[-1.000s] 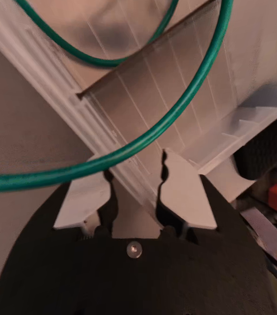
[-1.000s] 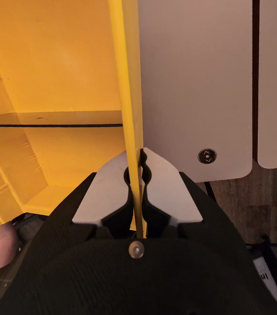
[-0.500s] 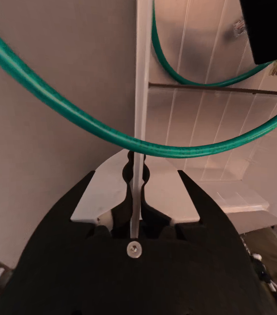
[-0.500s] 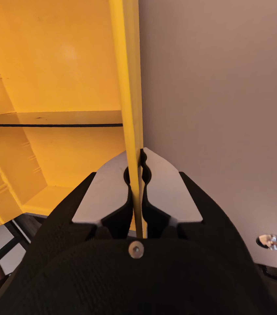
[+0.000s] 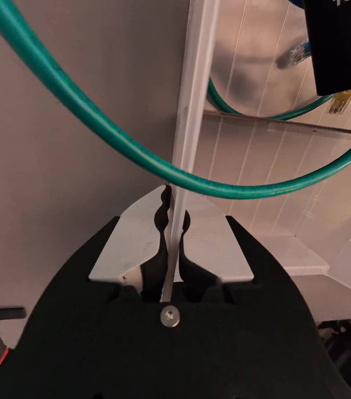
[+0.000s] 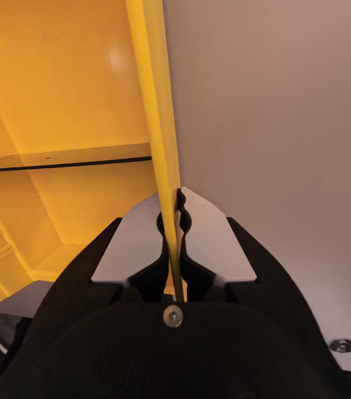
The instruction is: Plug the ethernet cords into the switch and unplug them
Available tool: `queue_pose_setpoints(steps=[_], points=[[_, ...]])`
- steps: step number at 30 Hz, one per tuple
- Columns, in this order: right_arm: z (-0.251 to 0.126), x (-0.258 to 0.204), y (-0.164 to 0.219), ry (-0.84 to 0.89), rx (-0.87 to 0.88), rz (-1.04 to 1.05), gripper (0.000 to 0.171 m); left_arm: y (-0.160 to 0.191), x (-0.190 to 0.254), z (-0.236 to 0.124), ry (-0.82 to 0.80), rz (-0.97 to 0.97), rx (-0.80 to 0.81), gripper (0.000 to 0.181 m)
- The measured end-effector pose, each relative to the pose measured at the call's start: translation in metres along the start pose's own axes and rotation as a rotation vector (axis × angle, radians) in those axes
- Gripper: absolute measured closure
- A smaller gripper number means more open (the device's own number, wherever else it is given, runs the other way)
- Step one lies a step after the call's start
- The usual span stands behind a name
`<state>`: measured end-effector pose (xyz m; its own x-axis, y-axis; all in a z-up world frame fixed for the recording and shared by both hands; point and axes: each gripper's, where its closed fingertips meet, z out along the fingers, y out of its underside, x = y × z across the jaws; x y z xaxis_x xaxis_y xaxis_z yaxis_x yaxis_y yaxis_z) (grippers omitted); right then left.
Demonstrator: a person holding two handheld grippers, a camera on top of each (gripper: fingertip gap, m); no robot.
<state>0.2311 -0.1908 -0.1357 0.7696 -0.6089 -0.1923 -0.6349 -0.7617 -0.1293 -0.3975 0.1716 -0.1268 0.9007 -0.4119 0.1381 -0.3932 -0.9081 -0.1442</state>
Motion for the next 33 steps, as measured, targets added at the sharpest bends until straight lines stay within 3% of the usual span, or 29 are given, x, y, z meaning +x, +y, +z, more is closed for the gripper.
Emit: queue_pose_setpoints(steps=[33], points=[[-0.001, 0.013, -0.005, 0.02, 0.003, -0.011, 0.165, -0.01, -0.031, -0.005, 0.039, -0.154, 0.103, 0.173]])
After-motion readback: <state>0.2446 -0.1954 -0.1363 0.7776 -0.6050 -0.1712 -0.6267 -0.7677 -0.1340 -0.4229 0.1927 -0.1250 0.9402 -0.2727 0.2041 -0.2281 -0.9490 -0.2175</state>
